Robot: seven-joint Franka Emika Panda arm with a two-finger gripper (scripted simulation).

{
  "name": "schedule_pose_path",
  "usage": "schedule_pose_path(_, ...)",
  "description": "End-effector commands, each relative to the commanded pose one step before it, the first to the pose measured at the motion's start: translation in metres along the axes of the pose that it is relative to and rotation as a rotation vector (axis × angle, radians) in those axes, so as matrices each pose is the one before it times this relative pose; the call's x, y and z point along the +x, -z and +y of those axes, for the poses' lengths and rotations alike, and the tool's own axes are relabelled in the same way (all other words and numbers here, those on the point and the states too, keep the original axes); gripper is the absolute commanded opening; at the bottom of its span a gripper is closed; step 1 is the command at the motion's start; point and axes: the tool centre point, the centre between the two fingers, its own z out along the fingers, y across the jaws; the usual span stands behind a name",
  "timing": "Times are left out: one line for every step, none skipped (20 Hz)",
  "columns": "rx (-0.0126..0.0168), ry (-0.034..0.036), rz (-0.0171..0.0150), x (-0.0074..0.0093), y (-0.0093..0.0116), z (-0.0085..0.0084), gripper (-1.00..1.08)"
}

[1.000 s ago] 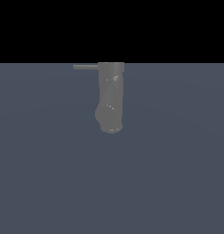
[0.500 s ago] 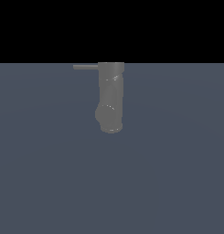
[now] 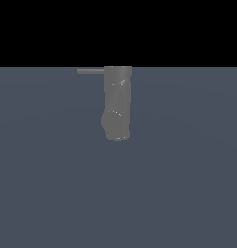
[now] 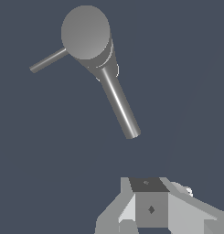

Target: Turn on the faucet by rotating a designated handle.

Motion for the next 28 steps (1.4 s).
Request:
schedule_pose_path(0.01059, -0.06721, -0.00987, 0.01459, -0.00558, -0.01074, -1.00)
schedule_pose_path(0.00297, -0.02672, -0.00344, 0.00545, -0.00248, -0.00455, -1.00)
schedule_pose_path(0.00256, -0.02685, -0.00321, 0.00532, -0.00261, -0.00469, -1.00)
schedule_pose_path(0.00216, -0.02697, -0.00296, 0.00518, -0.00274, -0.00482, -1.00)
schedule_pose_path(0.00178, -0.02707, -0.00269, 0.00503, -0.00287, -0.00495, -1.00)
schedule_pose_path(0.00141, -0.02717, -0.00239, 0.00488, -0.00300, -0.00507, -1.00)
schedule_pose_path(0.00107, -0.02724, -0.00208, 0.00471, -0.00312, -0.00519, -1.00)
schedule_pose_path(0.00075, -0.02730, -0.00174, 0.00455, -0.00324, -0.00530, -1.00)
schedule_pose_path(0.00045, -0.02734, -0.00138, 0.00437, -0.00336, -0.00541, -1.00)
schedule_pose_path(0.00017, -0.02737, -0.00100, 0.00418, -0.00347, -0.00552, -1.00)
schedule_pose_path(-0.00008, -0.02738, -0.00060, 0.00399, -0.00359, -0.00561, -1.00)
schedule_pose_path(-0.00030, -0.02739, -0.00020, 0.00379, -0.00369, -0.00570, -1.00)
schedule_pose_path(-0.00050, -0.02737, 0.00022, 0.00358, -0.00380, -0.00578, -1.00)
schedule_pose_path(-0.00067, -0.02734, 0.00066, 0.00337, -0.00390, -0.00586, -1.00)
schedule_pose_path(-0.00082, -0.02729, 0.00110, 0.00315, -0.00400, -0.00593, -1.00)
schedule_pose_path(-0.00093, -0.02724, 0.00155, 0.00292, -0.00409, -0.00599, -1.00)
schedule_pose_path(-0.00101, -0.02716, 0.00200, 0.00269, -0.00418, -0.00604, -1.00)
schedule_pose_path(-0.00107, -0.02707, 0.00246, 0.00245, -0.00427, -0.00608, -1.00)
schedule_pose_path(-0.00109, -0.02697, 0.00292, 0.00221, -0.00435, -0.00612, -1.00)
schedule_pose_path(-0.00109, -0.02685, 0.00338, 0.00196, -0.00443, -0.00614, -1.00)
schedule_pose_path(-0.00106, -0.02672, 0.00385, 0.00171, -0.00450, -0.00616, -1.00)
schedule_pose_path(-0.00099, -0.02658, 0.00430, 0.00146, -0.00457, -0.00616, -1.00)
schedule_pose_path(-0.00090, -0.02641, 0.00475, 0.00119, -0.00463, -0.00616, -1.00)
schedule_pose_path(-0.00078, -0.02624, 0.00519, 0.00093, -0.00469, -0.00615, -1.00)
schedule_pose_path(-0.00063, -0.02606, 0.00563, 0.00066, -0.00475, -0.00612, -1.00)
schedule_pose_path(-0.00045, -0.02586, 0.00605, 0.00040, -0.00480, -0.00609, -1.00)
schedule_pose_path(-0.00025, -0.02565, 0.00646, 0.00012, -0.00484, -0.00605, -1.00)
schedule_pose_path(-0.00002, -0.02542, 0.00686, -0.00015, -0.00488, -0.00599, -1.00)
